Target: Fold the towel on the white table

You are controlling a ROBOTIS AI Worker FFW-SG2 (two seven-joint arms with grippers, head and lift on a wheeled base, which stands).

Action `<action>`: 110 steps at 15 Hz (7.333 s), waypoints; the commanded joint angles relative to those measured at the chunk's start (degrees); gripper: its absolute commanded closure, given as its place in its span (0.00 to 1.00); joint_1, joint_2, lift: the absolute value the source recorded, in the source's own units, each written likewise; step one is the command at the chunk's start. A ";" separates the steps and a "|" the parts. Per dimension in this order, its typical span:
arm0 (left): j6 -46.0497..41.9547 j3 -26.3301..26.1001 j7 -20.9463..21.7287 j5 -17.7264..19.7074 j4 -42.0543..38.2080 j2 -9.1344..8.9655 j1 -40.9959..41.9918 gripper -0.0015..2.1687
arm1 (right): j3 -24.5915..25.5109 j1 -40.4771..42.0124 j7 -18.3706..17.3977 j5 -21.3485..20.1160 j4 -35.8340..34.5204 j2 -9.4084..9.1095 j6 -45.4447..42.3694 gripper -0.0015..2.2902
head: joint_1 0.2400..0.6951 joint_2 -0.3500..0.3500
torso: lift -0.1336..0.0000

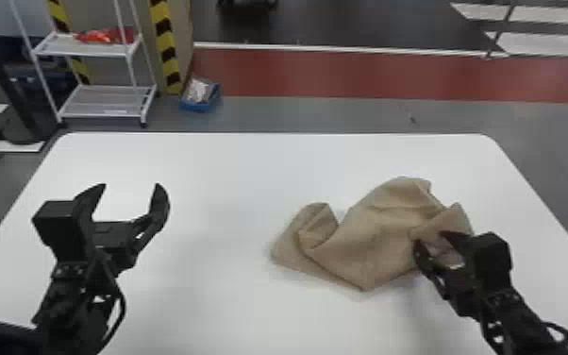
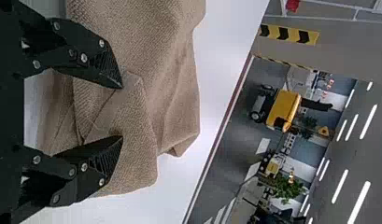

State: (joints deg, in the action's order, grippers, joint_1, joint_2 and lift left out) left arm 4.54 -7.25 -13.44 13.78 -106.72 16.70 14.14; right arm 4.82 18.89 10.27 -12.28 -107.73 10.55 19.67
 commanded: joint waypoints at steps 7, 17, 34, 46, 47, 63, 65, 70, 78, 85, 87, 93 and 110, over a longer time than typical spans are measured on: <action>0.00 0.04 0.00 0.02 0.19 0.26 -0.25 0.06 | 1.86 3.70 0.01 2.26 -9.26 0.00 -1.25 0.78 | 1.00 0.42 | 0.10; -0.36 -1.01 -0.09 0.02 -1.56 0.53 0.72 0.06 | 27.43 -4.30 0.62 26.08 2.34 1.32 16.15 0.77 | 1.00 0.10 | 0.10; 9.31 -21.23 11.51 1.42 -5.87 1.76 -0.95 0.16 | 22.25 5.72 2.12 27.84 -6.53 -4.05 9.47 0.77 | 1.00 0.00 | 0.10; 12.13 -38.10 10.45 -3.41 5.12 -3.51 -9.83 0.16 | 21.02 6.07 3.17 28.89 -4.33 -4.40 5.43 0.77 | 1.00 0.00 | 0.10; 10.19 -38.98 9.75 -4.03 6.70 -4.39 -10.71 0.16 | 21.28 6.34 3.44 29.15 -4.07 -4.40 5.08 0.77 | 1.00 0.00 | 0.10; 15.99 -43.55 7.55 -7.81 16.72 -9.49 -18.88 0.28 | 23.21 6.51 4.49 31.79 -3.46 -4.40 4.37 0.77 | 1.00 0.00 | 0.10; 18.10 -43.11 7.11 -8.25 16.54 -9.32 -18.88 0.37 | 23.13 6.42 4.58 32.14 -3.54 -4.40 4.37 0.77 | 1.00 0.00 | 0.10; 16.87 -41.44 5.53 -7.81 15.58 -8.61 -18.44 0.61 | 22.95 6.16 4.75 32.76 -4.60 -4.40 4.55 0.77 | 1.00 0.00 | 0.10; 17.57 -35.02 5.00 -5.17 3.18 -4.75 -14.84 0.65 | 23.74 6.51 4.93 34.43 -12.16 -4.40 9.30 0.77 | 1.00 0.00 | 0.10; 25.31 -20.52 5.18 -2.53 -17.38 2.29 -8.25 0.65 | 36.22 -2.80 5.98 39.09 -19.63 0.79 28.98 0.77 | 1.00 0.00 | 0.10; 27.95 -14.11 5.71 0.46 -21.51 4.13 -5.79 0.65 | 38.16 -4.91 5.81 39.52 -18.49 2.90 30.92 0.77 | 1.00 0.00 | 0.10; 42.89 -7.78 11.42 1.33 -29.86 5.45 -2.18 0.65 | 37.98 -4.39 5.72 41.72 -20.68 1.76 34.78 0.77 | 1.00 0.00 | 0.10; 33.75 -12.35 8.08 -2.80 -21.87 2.73 2.12 0.06 | 34.90 0.80 7.30 38.03 -9.70 -0.97 24.59 0.77 | 1.00 0.00 | 0.10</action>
State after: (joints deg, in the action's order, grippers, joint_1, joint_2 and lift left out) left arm 38.09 -19.26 -5.58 10.62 -127.65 19.38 14.77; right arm 39.86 18.99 17.58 25.75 -118.02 9.71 45.57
